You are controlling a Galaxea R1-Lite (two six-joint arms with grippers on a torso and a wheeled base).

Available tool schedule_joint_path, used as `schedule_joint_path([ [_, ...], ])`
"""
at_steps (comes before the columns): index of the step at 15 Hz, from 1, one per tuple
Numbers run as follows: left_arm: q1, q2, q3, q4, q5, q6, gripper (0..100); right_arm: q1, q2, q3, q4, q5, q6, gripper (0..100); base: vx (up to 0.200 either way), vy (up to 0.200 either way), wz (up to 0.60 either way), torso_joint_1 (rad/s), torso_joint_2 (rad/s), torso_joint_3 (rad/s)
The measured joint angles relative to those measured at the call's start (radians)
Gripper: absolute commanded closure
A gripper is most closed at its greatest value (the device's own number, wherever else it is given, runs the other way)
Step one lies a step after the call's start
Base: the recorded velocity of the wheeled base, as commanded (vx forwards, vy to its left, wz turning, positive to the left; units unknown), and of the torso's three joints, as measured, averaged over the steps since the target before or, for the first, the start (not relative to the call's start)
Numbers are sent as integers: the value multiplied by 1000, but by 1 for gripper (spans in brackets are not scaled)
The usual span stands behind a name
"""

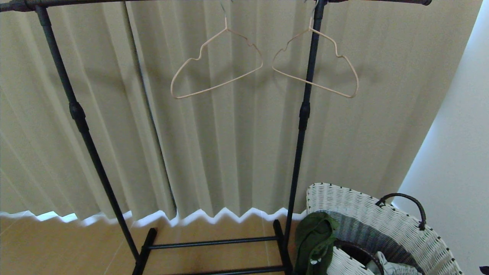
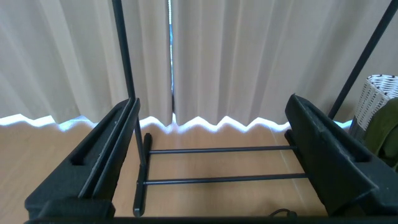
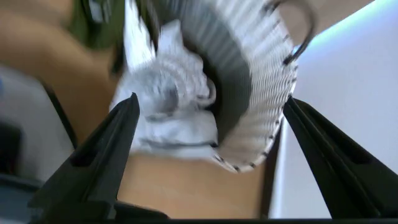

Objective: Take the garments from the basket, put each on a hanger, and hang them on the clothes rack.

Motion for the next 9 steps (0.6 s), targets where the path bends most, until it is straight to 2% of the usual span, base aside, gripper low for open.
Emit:
schedule_joint_path([
  [4,0,0,0,0,1,-1,0,-35,346,-16,-146,-20,-120,0,0,0,0,0,0,0],
  [9,0,0,0,0,2,-1,0,-59,613,-19,-296,-21,-153,0,0,0,0,0,0,0],
])
